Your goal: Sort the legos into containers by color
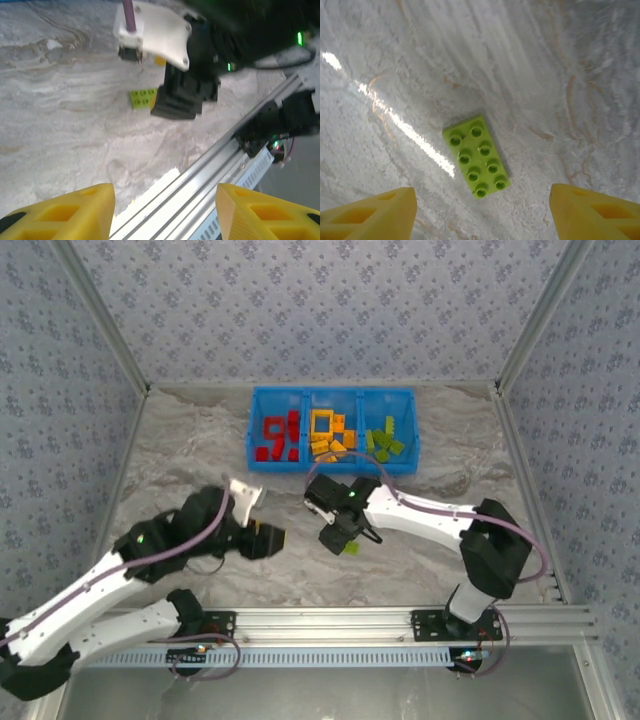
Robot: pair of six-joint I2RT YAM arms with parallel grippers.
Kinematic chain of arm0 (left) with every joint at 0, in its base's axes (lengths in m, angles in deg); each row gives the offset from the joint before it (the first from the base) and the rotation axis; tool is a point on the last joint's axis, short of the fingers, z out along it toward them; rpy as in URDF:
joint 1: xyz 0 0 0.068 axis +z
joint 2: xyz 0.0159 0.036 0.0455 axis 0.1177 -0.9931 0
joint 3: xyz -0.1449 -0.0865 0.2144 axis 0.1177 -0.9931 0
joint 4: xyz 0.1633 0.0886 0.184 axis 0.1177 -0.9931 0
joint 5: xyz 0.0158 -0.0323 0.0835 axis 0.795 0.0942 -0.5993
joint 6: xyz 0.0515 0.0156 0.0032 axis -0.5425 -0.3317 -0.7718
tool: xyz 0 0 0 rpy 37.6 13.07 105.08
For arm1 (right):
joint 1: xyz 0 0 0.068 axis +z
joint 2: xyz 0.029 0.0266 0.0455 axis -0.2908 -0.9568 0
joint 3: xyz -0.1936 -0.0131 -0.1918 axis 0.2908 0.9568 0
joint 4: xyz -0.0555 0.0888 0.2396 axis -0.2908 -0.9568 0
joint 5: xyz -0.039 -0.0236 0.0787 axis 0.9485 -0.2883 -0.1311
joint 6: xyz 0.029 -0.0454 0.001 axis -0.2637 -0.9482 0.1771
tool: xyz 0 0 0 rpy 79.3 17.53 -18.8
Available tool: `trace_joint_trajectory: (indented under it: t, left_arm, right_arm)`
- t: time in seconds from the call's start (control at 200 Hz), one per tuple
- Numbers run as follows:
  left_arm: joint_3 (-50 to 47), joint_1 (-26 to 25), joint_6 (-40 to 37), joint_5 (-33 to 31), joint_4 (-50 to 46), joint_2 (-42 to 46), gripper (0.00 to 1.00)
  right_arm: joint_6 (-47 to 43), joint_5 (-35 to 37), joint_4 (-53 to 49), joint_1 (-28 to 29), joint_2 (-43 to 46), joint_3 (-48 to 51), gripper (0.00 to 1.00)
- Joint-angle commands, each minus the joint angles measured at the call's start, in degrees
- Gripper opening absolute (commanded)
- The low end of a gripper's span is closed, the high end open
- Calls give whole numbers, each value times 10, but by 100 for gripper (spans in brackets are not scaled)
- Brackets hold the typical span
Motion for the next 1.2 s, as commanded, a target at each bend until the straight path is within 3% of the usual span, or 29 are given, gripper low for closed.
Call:
trace_joint_trajectory:
  t: [0.0, 0.12, 0.34, 1.194]
  left_arm:
    - [-58, -49, 53, -108, 4, 99, 56]
    - [-106, -56, 78, -123, 27, 154, 55]
    - [-120, -56, 70, -109, 72, 121, 55]
    - [-137, -56, 92, -147, 69, 132, 56]
  right_arm:
    - [-52, -31, -70, 1, -24, -30, 75]
    - [-88, -27, -81, -2, -55, -43, 76]
    - [-124, -18, -81, -12, -108, -64, 75]
    - [-101, 21, -28, -1, -161, -22, 52]
